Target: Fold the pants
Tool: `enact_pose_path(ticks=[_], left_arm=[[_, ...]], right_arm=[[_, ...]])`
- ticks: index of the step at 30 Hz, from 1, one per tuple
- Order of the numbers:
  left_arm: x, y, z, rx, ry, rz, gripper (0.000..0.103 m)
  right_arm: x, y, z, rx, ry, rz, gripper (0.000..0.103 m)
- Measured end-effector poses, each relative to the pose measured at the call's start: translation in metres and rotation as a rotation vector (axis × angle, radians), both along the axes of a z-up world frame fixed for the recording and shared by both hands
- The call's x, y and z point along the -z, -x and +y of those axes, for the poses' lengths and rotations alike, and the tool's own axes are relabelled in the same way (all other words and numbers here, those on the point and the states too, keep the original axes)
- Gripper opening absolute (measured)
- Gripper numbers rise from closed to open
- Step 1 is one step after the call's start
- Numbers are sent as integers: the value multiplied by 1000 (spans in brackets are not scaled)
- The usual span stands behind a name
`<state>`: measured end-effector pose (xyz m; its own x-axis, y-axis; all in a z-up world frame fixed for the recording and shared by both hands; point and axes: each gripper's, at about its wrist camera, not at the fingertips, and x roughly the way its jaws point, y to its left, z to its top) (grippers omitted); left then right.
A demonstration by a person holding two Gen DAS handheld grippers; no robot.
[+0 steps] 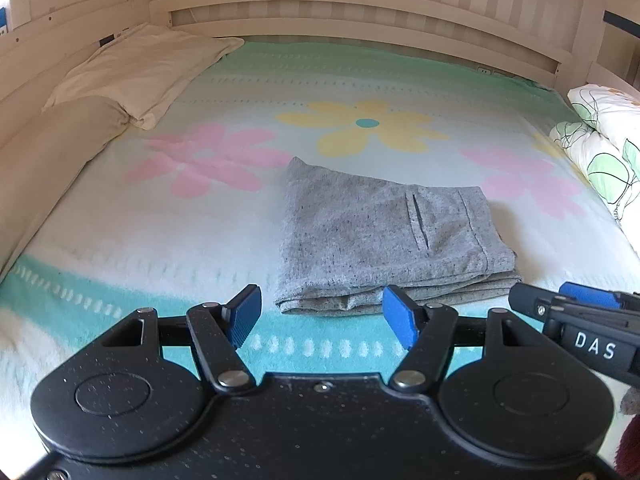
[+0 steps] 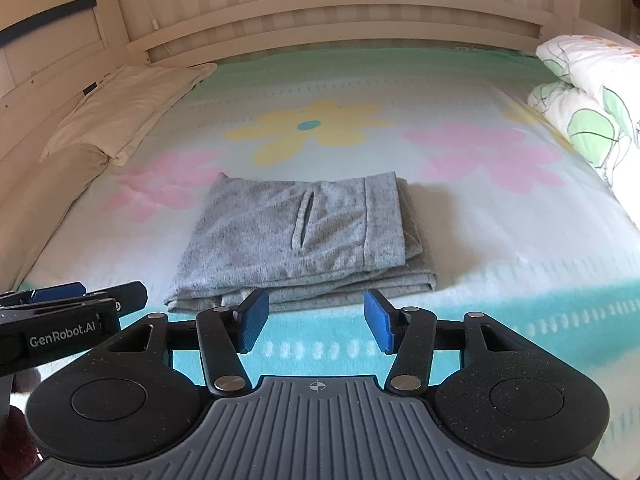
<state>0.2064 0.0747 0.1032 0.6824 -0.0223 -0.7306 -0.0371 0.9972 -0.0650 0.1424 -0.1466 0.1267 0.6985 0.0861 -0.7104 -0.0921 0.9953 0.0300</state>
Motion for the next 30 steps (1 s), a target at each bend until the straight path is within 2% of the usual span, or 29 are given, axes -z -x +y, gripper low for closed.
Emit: enact_pose_path(ticks=[12,20,30], left_arm=[[4,2,-4,0,-30,-4,70],[13,2,-7,3,-23,27,69],[13,5,-9,12,-19,28,69]], right_arm=[[0,4,-5,0,1,-5,51],[0,5,-5,-4,15,-5,51],[4,4,-3,-4,39,3,52]])
